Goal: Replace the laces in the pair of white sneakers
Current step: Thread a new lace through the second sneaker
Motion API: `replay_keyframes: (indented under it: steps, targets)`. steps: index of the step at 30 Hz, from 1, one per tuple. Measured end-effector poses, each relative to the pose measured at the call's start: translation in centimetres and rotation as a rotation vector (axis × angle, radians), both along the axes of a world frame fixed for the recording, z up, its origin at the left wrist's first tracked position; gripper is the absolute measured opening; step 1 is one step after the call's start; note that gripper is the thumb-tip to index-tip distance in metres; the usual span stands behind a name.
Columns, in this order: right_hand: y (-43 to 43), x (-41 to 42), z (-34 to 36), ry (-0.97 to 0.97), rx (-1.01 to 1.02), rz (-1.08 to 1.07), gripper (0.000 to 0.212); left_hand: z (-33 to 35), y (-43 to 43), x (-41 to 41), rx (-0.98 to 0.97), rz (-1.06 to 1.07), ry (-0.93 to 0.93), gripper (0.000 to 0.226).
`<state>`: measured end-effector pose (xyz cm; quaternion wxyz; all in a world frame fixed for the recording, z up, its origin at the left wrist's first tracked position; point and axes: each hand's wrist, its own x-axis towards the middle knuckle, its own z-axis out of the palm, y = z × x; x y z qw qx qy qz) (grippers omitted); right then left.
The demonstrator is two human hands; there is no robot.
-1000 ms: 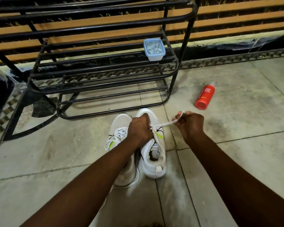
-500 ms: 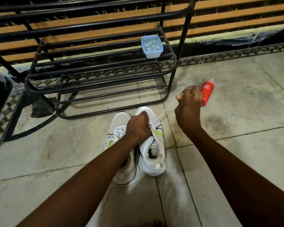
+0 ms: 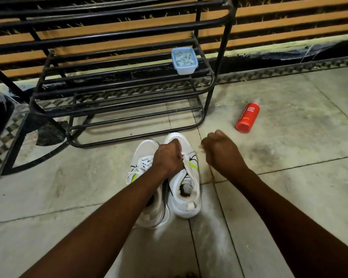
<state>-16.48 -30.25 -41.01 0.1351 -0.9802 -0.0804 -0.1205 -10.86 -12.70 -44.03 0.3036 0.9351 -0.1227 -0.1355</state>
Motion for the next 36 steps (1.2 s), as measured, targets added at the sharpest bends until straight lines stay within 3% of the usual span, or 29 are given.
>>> replay_keyframes:
  steps: [2, 4, 6, 8, 9, 10, 12, 16, 18, 20, 22, 26, 29, 36]
  targets:
    - [0.0, 0.5, 1.4, -0.248, 0.261, -0.159, 0.013, -0.1, 0.1, 0.1, -0.023, 0.008, 0.013, 0.02]
    - [0.8, 0.5, 1.6, -0.318, 0.466, -0.267, 0.019, -0.1, 0.2, 0.0, -0.033, 0.005, 0.019, 0.021]
    - [2.0, 0.6, 1.1, -0.274, 0.906, -0.309, 0.018, -0.1, 0.2, 0.1, -0.036, 0.004, 0.019, 0.023]
    - [2.5, 0.7, 0.8, -0.128, 1.57, -0.378, 0.023, -0.1, 0.2, 0.1, -0.043, 0.008, 0.02, 0.023]
    - [2.4, 0.6, 0.6, -0.043, 1.777, -0.4, 0.028, -0.2, 0.3, 0.1, -0.046, 0.009, 0.019, 0.023]
    - [2.0, 0.6, 0.1, 0.008, 1.823, -0.415, 0.032, -0.2, 0.3, 0.1, -0.047, 0.009, 0.018, 0.023]
    - [0.5, 0.1, -1.1, 0.034, 1.578, -0.397, 0.033, -0.3, 0.2, 0.1, -0.045, 0.006, 0.013, 0.024]
    - [-2.1, -0.6, -1.7, 0.057, 0.478, -0.039, 0.01, -0.3, 0.2, 0.2, -0.052, 0.0, 0.01, 0.026]
    - [-1.5, -0.5, -1.5, 0.29, 0.133, 0.127, 0.009, -0.3, 0.3, 0.2, -0.046, -0.002, 0.006, 0.027]
    - [-1.0, -0.1, -1.6, 0.33, -0.119, 0.174, 0.013, -0.4, 0.3, 0.2, -0.052, -0.009, 0.004, 0.028]
    - [-1.5, 0.2, -0.9, 0.157, -0.067, 0.097, 0.008, -0.5, 0.4, 0.2, -0.052, -0.022, -0.007, 0.027]
    - [-4.2, -0.4, -0.5, -0.119, 0.244, -0.248, 0.01, -0.7, 0.4, 0.3, -0.06, -0.031, -0.021, 0.027]
    - [-5.4, -1.7, -1.9, -0.101, 0.185, -0.456, 0.009, -0.8, 0.4, 0.4, -0.063, -0.029, -0.019, 0.025]
    - [-5.5, -5.0, -4.7, -0.014, 0.205, -0.543, 0.018, -1.0, 0.6, 0.6, -0.105, -0.014, 0.005, 0.022]
